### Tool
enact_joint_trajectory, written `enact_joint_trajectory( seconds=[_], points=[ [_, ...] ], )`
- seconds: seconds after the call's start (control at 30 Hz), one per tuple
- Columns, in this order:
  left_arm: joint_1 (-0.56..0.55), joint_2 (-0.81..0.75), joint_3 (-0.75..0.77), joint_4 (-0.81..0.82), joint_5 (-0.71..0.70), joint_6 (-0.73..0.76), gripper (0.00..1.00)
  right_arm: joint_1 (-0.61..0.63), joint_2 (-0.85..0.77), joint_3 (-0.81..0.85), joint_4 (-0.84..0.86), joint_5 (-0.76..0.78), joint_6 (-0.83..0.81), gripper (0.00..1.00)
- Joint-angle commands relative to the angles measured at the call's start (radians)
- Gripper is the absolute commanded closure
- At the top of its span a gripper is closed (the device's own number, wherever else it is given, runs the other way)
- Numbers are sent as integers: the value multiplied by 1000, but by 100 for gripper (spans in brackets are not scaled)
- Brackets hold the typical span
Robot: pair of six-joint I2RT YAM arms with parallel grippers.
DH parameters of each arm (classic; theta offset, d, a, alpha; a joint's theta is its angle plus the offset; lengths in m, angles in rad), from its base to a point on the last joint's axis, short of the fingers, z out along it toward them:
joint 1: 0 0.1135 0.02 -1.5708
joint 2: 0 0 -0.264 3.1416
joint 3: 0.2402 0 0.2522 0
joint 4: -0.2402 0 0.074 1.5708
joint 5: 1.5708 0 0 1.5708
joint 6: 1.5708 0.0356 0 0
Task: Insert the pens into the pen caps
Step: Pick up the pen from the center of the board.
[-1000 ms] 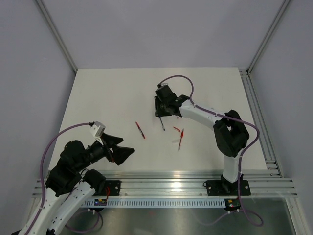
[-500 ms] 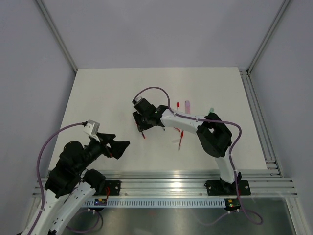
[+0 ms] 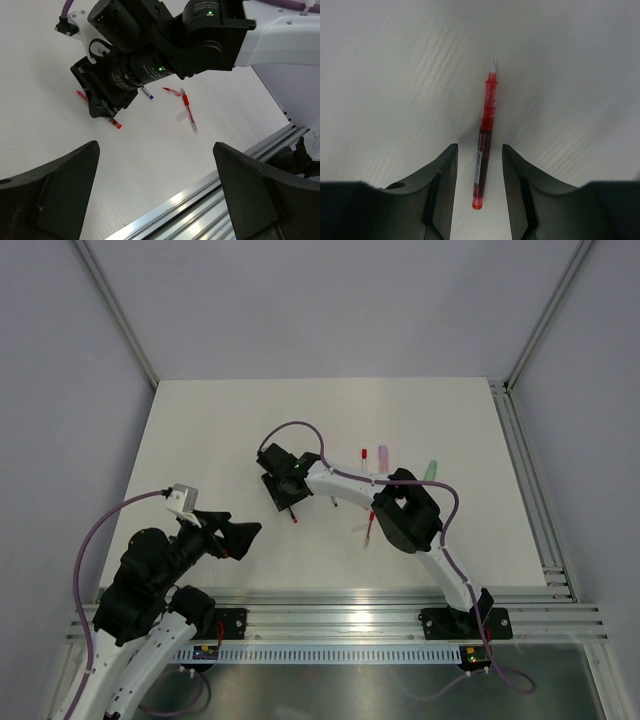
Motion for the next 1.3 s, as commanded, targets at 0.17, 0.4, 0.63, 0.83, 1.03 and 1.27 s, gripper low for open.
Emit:
enact_joint_trajectory(
  seconds=[0.17,0.4,0.63,0.83,1.03,1.27],
  points=[
    [8,-4,16,56,79,14,1,8,99,128,-63,55,-13,63],
    [9,-4,8,67,120,22,3,8,50,90,-1,98,20,100],
    [9,0,5,76,158,16,9,8,-308,-212,308,109,62,100],
    [9,39,-3,107,230,-11,19,92,-700,-537,573,123,197,100],
    [9,126,-36,202,373,-18,28,180,-938,-821,875,153,364,100],
    [9,155,-64,257,474,-34,31,280,-966,-877,963,224,399,100]
  ],
)
